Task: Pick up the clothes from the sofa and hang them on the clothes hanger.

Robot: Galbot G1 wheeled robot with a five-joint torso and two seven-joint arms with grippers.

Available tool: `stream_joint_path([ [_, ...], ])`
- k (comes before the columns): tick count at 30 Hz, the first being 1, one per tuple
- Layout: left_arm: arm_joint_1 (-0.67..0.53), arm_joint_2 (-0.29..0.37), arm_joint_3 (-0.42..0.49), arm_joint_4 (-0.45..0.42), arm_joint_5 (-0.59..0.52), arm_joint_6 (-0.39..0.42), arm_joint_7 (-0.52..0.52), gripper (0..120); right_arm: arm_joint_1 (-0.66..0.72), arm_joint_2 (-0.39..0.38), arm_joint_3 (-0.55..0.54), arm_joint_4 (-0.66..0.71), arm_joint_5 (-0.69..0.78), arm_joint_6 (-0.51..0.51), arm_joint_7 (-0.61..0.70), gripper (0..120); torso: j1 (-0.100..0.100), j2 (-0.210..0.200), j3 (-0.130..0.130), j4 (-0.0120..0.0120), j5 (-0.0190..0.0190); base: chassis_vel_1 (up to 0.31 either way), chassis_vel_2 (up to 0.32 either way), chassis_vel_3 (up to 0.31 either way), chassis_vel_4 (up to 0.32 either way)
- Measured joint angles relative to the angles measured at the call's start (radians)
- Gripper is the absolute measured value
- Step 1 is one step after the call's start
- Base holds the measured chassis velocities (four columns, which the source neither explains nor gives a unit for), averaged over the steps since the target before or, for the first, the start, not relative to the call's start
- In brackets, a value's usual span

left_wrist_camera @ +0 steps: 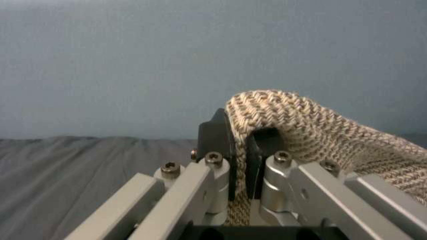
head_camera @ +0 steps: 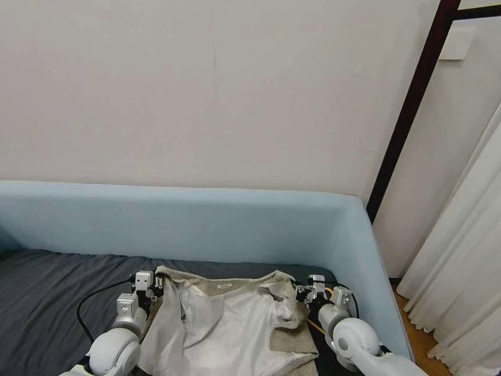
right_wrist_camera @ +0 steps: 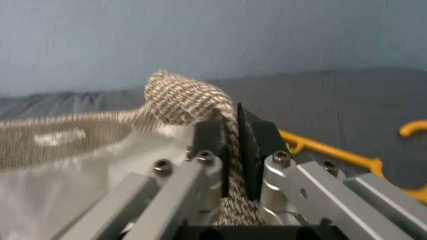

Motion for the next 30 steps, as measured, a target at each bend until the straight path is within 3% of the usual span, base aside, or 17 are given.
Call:
stream_joint_path([
  [6,0.021,0.0,-0.014,-0.011,0.011,-0.008,0.002,2,-0.107,-0.07,0.002,0.103,-0.045,-0.003,0.0,29,0.0,0.0,0.0,-0.0008,0.0,0.0,0.0,0.0,0.0],
  [10,0.036,-0.003,-0.021,-0.017,0.019,-0.014,0.004,2,-0.171,-0.096,0.067,0.173,-0.074,0.007,-0.004,48,0.0,0.0,0.0,-0.0001,0.0,0.0,0.0,0.0,0.0],
  [12,0.037,-0.003,-0.021,-0.016,0.019,-0.014,0.004,2,-0.177,-0.101,0.076,0.182,-0.074,0.007,-0.006,49,0.0,0.0,0.0,0.0,0.0,0.0,0.0,0.0,0.0],
  [17,0.052,-0.008,-0.036,-0.004,0.033,-0.026,0.006,2,-0.258,-0.189,0.172,0.281,-0.062,0.01,-0.042,74,0.0,0.0,0.0,-0.0006,0.0,0.0,0.0,0.0,0.0],
  [18,0.052,-0.008,-0.036,-0.004,0.033,-0.026,0.006,2,-0.258,-0.189,0.172,0.281,-0.062,0.01,-0.042,74,0.0,0.0,0.0,-0.0006,0.0,0.0,0.0,0.0,0.0],
  [24,0.084,-0.013,-0.041,-0.018,0.05,-0.041,0.017,2,-0.21,-0.205,0.171,0.137,-0.068,-0.03,-0.085,96,0.0,0.0,0.0,-0.0003,0.0002,0.0,0.0,0.0,0.0],
  [28,0.102,-0.012,-0.046,-0.028,0.059,-0.052,0.026,2,-0.142,-0.187,0.113,0.027,-0.08,-0.054,-0.124,100,0.0,0.0,0.0,-0.0003,0.0001,0.0,0.0,0.0,0.0],
  [30,0.113,-0.006,-0.056,-0.032,0.066,-0.065,0.038,2,-0.055,-0.148,0.045,-0.091,-0.1,-0.061,-0.165,100,0.0,0.0,0.0,-0.0003,0.0001,0.0,0.0,0.0,0.0],
])
